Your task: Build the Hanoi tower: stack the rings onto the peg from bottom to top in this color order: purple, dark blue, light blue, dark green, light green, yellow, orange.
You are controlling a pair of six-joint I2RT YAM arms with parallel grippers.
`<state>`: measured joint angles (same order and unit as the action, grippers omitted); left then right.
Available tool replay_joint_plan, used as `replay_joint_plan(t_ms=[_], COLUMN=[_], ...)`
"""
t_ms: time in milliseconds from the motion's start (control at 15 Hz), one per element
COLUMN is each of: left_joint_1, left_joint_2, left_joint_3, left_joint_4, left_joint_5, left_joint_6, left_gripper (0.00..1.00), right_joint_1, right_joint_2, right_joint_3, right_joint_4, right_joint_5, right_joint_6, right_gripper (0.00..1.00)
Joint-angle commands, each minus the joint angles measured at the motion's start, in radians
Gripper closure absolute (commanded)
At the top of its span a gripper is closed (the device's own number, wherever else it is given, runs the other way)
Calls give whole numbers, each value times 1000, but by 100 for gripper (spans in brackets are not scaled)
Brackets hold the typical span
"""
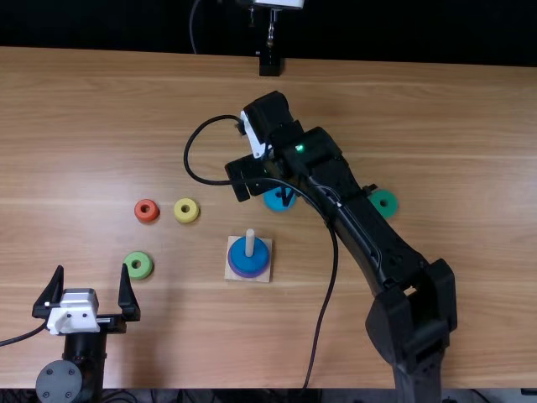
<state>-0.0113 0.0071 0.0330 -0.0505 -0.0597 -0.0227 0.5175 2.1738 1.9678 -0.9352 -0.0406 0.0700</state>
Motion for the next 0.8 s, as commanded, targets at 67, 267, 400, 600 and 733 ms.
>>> replay_joint_plan(t_ms=[67, 267, 400, 600, 733], left_joint_1=[10, 10, 10, 10, 10], left_joint_2=[-7, -7, -7, -7, -7], left_joint_3=[-33, -33, -33, -33, -33], left_joint_4=[-40, -40, -40, -40, -40], left_joint_5=[17, 17, 17, 17, 17], left_joint_6=[12, 12, 12, 12, 12], left_gripper=[0, 0, 0, 0, 0], right_joint_1=[-10, -42, -47, -76, -79], right_joint_2=[-2, -2, 0, 0, 0], right_joint_3=[-76, -103, -103, -103, -98], right_joint_4=[8, 8, 10, 16, 17], right_joint_5=[-2, 0, 0, 0, 0], right_joint_6=[55, 51, 51, 50, 51], right_gripper=[0, 0, 0, 0, 0])
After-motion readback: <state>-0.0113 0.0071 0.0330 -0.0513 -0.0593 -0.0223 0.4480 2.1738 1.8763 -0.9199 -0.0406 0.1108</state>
